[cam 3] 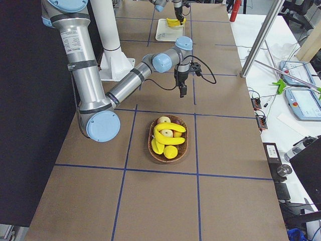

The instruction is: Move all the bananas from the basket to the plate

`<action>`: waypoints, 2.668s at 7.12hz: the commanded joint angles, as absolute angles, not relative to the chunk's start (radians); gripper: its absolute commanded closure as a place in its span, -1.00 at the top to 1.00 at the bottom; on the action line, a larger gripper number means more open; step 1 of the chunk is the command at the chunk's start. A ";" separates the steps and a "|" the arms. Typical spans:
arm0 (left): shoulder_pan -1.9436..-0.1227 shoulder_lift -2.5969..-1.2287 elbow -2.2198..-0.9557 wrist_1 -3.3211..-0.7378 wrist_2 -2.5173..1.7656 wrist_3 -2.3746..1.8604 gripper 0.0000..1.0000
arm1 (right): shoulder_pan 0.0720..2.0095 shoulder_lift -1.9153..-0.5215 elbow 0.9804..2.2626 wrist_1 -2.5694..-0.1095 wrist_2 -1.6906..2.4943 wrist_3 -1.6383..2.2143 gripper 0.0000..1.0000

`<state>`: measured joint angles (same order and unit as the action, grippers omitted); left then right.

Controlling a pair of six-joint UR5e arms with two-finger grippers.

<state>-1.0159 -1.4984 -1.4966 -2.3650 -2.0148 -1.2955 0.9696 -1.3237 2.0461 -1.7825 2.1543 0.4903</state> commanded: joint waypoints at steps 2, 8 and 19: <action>-1.210 -1.494 -1.500 -2.337 -2.252 -1.076 1.00 | 0.985 -1.322 2.054 -1.787 2.155 0.489 0.99; -1.203 -1.583 -1.717 -2.210 -2.398 -1.268 1.00 | 1.039 -1.701 2.102 -1.650 2.018 0.354 0.95; -1.180 -1.574 -1.717 -2.215 -2.376 -1.269 1.00 | 0.896 -1.756 1.977 -1.534 1.925 0.787 0.76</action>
